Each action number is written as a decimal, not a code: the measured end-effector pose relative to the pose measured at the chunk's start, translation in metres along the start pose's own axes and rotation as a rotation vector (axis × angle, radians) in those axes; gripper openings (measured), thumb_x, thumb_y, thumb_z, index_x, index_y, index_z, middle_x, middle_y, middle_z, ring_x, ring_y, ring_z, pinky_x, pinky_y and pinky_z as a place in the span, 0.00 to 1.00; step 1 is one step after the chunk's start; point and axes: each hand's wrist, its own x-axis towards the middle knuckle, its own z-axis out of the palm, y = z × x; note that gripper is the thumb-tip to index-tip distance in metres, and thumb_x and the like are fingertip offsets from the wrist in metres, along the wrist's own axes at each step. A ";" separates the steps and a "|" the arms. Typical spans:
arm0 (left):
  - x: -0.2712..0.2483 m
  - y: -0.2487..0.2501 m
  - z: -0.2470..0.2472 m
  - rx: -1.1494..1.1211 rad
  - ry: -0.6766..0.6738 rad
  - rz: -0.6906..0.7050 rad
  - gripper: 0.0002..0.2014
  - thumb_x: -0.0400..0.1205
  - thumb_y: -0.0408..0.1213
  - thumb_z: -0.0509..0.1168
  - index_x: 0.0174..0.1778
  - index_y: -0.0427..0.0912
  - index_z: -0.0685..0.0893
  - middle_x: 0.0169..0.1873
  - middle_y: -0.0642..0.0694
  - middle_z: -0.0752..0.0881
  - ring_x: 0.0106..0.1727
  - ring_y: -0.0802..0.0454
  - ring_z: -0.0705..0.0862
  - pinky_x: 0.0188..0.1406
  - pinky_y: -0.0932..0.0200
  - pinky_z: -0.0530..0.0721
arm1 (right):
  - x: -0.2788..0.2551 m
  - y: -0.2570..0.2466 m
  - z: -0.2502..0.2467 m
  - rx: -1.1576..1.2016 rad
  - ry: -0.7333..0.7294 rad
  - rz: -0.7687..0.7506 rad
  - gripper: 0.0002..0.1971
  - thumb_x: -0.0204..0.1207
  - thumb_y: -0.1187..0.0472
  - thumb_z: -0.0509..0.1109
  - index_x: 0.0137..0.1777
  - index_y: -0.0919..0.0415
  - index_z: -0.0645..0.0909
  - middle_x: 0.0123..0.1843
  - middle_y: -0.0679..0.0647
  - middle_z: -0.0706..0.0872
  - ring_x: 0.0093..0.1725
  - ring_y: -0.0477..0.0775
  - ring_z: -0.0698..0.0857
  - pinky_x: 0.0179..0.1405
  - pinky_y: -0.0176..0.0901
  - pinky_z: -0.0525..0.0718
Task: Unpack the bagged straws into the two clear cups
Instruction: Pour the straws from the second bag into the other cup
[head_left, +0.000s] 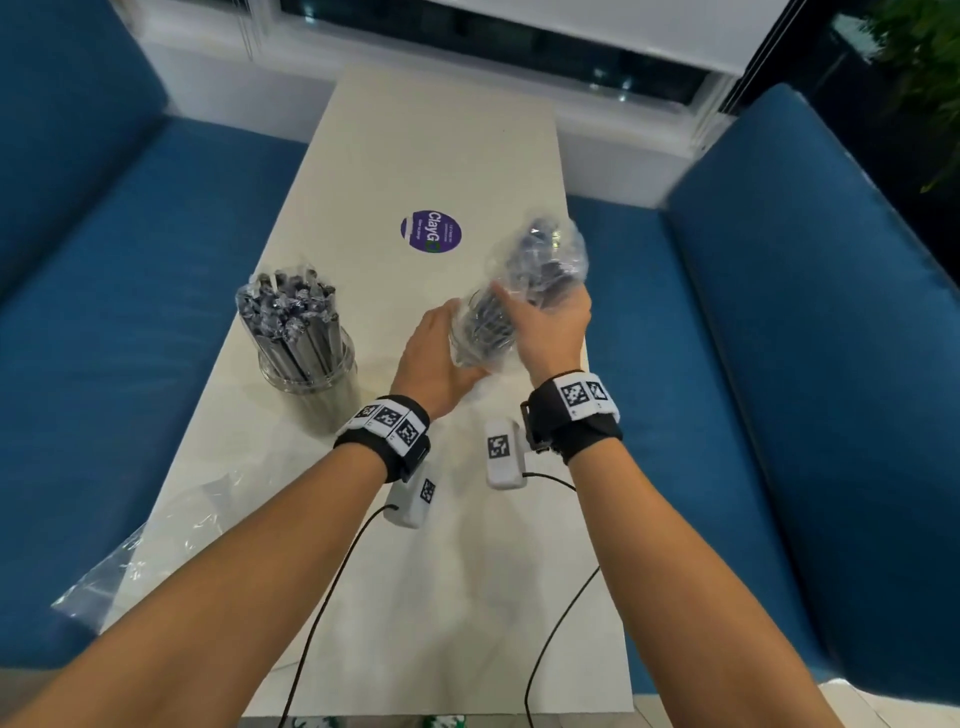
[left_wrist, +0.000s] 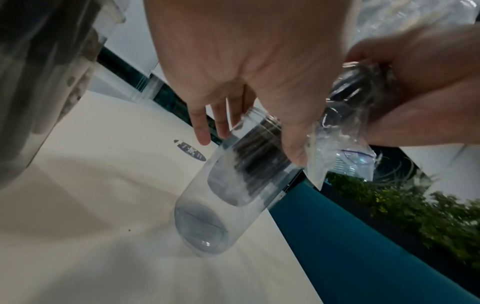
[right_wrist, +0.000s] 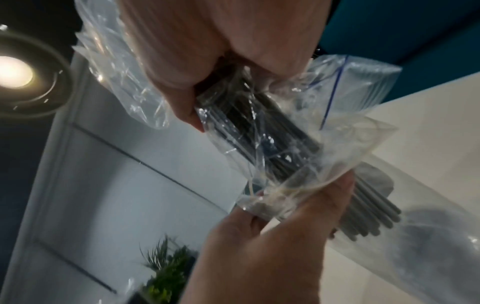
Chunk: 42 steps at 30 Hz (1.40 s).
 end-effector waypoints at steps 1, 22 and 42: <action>-0.004 -0.003 -0.001 0.006 -0.004 0.009 0.46 0.74 0.45 0.86 0.86 0.42 0.72 0.76 0.41 0.80 0.78 0.43 0.79 0.78 0.43 0.79 | -0.004 0.002 0.003 -0.053 -0.030 -0.018 0.20 0.71 0.65 0.86 0.61 0.64 0.87 0.54 0.53 0.94 0.51 0.48 0.94 0.52 0.44 0.95; -0.060 -0.020 -0.018 0.030 -0.126 0.102 0.43 0.79 0.47 0.81 0.89 0.47 0.69 0.79 0.43 0.73 0.81 0.46 0.75 0.80 0.58 0.71 | -0.065 -0.015 -0.024 -0.618 -0.494 -0.475 0.43 0.79 0.43 0.78 0.90 0.45 0.61 0.85 0.56 0.66 0.78 0.60 0.73 0.82 0.53 0.75; -0.062 -0.014 -0.029 -0.119 -0.164 -0.028 0.49 0.59 0.61 0.88 0.76 0.56 0.76 0.69 0.52 0.86 0.68 0.50 0.88 0.68 0.38 0.89 | -0.068 -0.051 -0.018 -0.658 -0.329 -0.596 0.04 0.79 0.65 0.78 0.51 0.66 0.90 0.55 0.57 0.82 0.48 0.51 0.82 0.49 0.30 0.82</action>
